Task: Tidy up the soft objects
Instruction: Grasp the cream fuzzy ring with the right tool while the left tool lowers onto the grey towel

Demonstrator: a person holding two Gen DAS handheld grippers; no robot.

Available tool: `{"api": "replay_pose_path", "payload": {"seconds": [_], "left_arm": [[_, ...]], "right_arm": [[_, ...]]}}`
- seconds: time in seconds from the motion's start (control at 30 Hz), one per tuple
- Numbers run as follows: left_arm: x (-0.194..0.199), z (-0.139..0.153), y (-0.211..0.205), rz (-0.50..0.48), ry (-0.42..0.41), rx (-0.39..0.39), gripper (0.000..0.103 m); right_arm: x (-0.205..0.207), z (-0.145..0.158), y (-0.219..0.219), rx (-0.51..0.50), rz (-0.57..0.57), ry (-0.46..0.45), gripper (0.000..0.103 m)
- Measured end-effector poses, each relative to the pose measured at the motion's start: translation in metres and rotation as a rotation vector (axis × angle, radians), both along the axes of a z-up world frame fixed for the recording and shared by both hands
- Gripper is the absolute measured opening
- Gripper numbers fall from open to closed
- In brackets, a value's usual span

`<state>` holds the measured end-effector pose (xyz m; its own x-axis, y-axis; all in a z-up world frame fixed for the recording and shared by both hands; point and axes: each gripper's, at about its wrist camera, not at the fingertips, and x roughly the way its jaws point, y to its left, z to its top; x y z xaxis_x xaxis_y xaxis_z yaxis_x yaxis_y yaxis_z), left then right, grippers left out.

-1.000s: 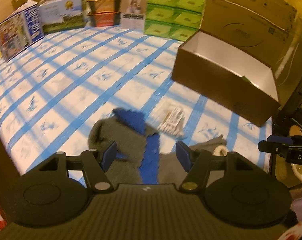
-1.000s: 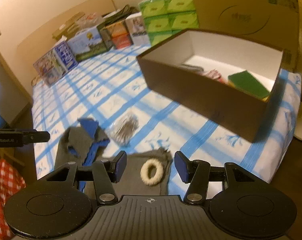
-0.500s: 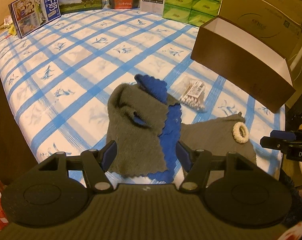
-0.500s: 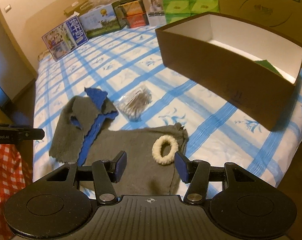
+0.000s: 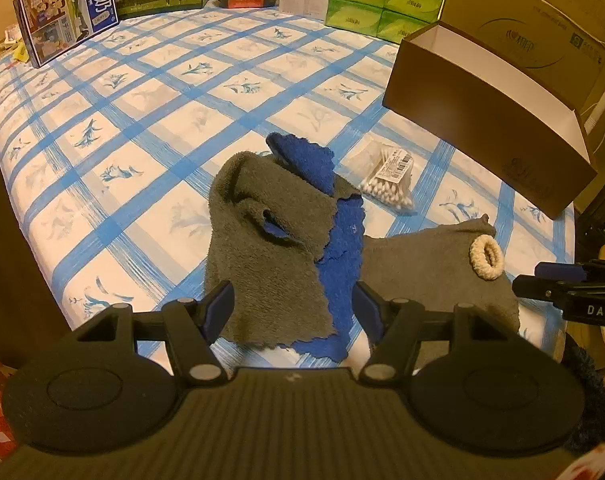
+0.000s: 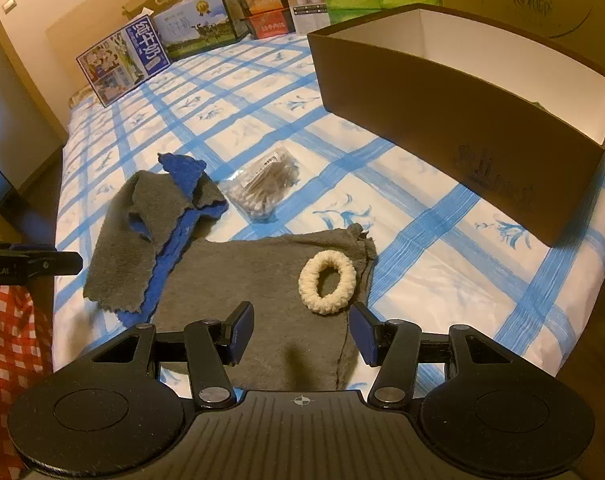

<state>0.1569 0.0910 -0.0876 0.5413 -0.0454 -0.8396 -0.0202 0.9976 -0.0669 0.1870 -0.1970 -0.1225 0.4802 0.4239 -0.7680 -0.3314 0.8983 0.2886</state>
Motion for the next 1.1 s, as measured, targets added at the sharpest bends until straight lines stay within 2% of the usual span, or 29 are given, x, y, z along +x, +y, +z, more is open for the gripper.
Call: {"api": "replay_pose_path", "payload": {"seconds": [0.43,1.03,1.1], "left_arm": [[0.009,-0.013,0.002,0.013,0.018,0.004,0.063],[0.034,-0.038,0.004,0.018,0.035,0.027,0.063],[0.035,-0.039,0.006,0.022,0.036,0.027,0.063]], "right_arm": [[0.011,-0.014,0.006,-0.022,-0.004,0.002,0.053],[0.039,-0.048,0.028,-0.152,0.005,-0.037,0.053],[0.038,-0.049,0.028,-0.157,0.009,-0.050,0.049]]}}
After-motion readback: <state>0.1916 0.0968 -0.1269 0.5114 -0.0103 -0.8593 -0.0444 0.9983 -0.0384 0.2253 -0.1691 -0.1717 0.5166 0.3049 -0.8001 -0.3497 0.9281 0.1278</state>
